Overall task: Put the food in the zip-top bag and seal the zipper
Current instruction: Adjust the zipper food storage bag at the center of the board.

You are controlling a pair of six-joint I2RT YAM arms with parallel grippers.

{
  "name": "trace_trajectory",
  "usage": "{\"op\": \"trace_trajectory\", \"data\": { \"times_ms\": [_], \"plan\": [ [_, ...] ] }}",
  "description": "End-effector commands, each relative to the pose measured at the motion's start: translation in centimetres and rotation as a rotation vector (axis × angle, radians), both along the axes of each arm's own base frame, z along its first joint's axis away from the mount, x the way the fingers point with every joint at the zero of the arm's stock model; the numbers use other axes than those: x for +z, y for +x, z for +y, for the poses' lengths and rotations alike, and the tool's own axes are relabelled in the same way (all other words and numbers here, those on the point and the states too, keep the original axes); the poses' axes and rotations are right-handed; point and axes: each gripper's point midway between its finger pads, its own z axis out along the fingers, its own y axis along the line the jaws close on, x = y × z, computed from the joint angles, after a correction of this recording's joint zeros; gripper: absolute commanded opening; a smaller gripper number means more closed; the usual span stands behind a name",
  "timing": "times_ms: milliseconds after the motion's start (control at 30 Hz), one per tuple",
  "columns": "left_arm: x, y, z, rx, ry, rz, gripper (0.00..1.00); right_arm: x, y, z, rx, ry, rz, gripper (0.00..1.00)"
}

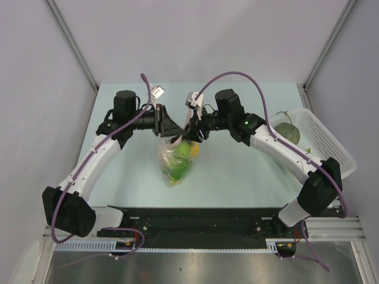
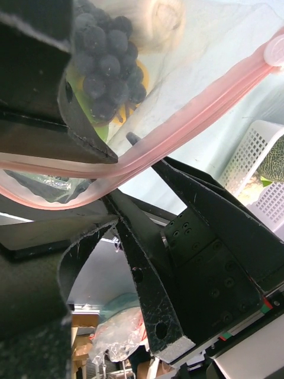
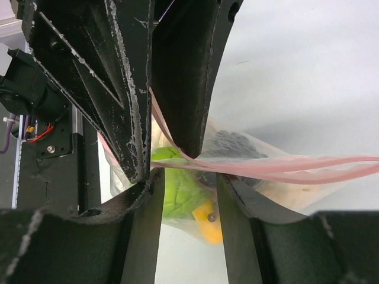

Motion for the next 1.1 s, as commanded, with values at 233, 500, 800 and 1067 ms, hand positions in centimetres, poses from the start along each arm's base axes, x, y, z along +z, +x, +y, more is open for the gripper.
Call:
{"op": "trace_trajectory", "data": {
  "times_ms": [233,500,800,1067],
  "plan": [
    [-1.9,1.3,0.0,0.033,0.123,-0.008,0.05,2.6,-0.4,0.8,0.03,0.062,-0.081,0.46],
    [-1.1,0.8,0.3,-0.032,0.156,-0.116,0.0,3.8,1.8,-3.3,-0.049,0.079,-0.06,0.57],
    [0.9,-5.0,0.4,-0.323,0.044,-0.266,0.0,-0.2,2.7,-9.9,-0.034,-0.095,-0.107,0.96],
    [1.0,-8.3,1.3,-0.505,0.031,-0.275,0.0,1.4,3.1,-8.4,0.087,-0.026,-0.324,0.96]
  ]
}}
